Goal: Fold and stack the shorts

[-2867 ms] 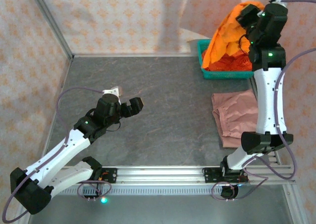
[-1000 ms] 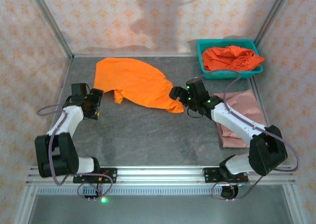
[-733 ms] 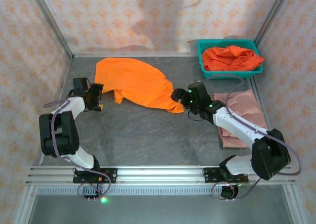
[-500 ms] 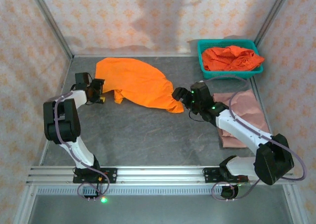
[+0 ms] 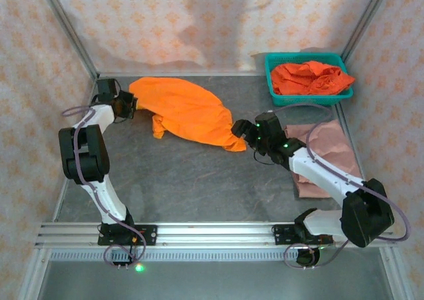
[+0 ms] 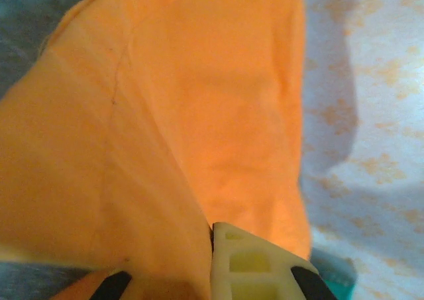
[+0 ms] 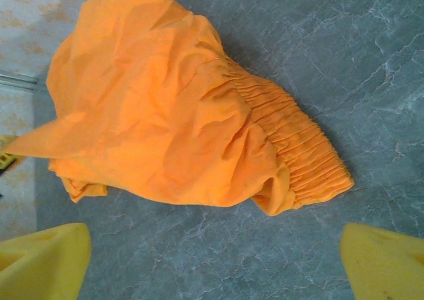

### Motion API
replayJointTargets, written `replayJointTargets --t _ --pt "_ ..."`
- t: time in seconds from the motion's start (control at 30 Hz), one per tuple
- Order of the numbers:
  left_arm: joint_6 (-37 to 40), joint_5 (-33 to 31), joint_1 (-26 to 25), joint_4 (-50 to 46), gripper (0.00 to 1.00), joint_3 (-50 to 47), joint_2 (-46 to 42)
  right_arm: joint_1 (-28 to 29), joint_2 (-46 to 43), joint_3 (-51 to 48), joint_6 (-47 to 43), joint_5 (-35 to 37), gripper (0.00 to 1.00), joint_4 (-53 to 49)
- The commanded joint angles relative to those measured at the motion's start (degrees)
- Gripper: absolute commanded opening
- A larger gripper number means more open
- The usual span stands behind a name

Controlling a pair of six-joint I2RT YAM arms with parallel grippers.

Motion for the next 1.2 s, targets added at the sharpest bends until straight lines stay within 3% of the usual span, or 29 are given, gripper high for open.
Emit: replayJointTargets --t 0.0,0.33,0.53,0.77,0.87,0.97,1.17 --pt "5.4 -1.62 -0.33 -6.87 0.0 4.63 -5.67 0.01 1.32 -0.14 -3.29 0.81 0.95 -1.32" --pt "14.27 -1.42 -4.99 -18.23 0.0 18.37 -13.71 -0.01 4.83 6.4 -20.89 0.8 0.96 -10.08" --pt "18.08 -2.98 -7.86 -23.93 0.0 24.44 -15.74 0.05 7.46 8.02 -23.65 -3.9 0.96 -10.68" --pt "21.03 -1.78 -9.68 -24.74 0.0 24.72 -18.35 0.37 8.47 6.81 -22.61 -8.37 0.96 -7.02" --pt "22.16 -5.75 -10.09 -27.62 0.0 23.06 -19.44 1.11 10.02 7.42 -23.24 -9.77 0.94 -7.11" --pt "23.14 -9.04 -10.09 -29.13 0.0 20.78 -19.27 3.36 12.42 8.1 -24.5 -7.96 0.92 -8.04" --pt "21.11 -6.17 -10.09 -26.66 0.0 17.73 -17.34 10.07 18.44 12.23 -30.75 -1.11 0.81 -10.8"
